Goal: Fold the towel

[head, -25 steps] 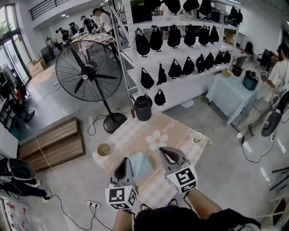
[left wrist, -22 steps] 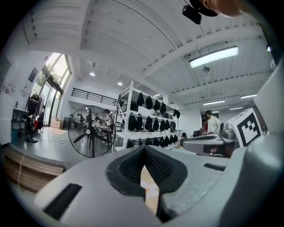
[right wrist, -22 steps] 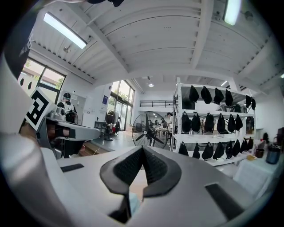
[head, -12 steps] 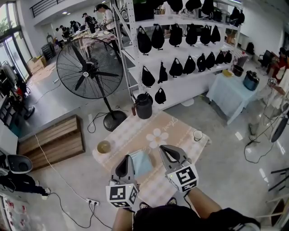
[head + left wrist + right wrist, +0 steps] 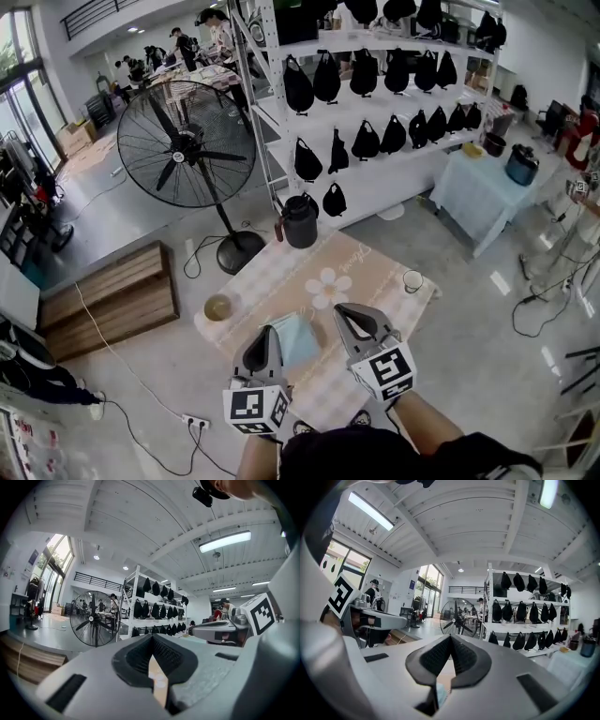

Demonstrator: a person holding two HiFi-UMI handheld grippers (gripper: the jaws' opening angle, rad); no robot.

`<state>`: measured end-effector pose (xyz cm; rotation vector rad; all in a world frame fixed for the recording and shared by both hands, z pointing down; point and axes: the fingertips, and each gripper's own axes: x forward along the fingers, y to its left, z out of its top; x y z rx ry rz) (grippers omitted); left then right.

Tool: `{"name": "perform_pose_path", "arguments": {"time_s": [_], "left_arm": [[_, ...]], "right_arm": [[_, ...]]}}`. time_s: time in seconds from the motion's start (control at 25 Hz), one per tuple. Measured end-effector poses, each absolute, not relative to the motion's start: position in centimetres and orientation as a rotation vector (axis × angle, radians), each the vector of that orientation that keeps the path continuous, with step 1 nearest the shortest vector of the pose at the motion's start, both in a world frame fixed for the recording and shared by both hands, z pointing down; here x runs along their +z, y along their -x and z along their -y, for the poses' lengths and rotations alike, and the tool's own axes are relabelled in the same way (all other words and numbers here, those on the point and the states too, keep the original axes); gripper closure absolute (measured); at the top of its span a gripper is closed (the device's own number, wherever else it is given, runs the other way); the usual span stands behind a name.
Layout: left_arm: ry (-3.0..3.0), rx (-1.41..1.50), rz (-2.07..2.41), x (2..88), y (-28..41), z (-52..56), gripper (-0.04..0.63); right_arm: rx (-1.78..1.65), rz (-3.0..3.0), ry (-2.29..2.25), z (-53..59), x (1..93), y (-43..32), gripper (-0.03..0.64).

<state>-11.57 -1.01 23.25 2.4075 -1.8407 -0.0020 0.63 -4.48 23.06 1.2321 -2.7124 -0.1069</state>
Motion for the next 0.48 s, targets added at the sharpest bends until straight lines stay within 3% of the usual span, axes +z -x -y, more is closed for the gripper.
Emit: {"name": "perform_pose_path", "arguments": {"time_s": [0.48], "left_arm": [[-2.411,0.006,1.843,23.12,11.34,1.37,0.591]], "right_arm": [[-0.1,2.717,-1.248,4.84,22.69,-0.99,0.617]]}}
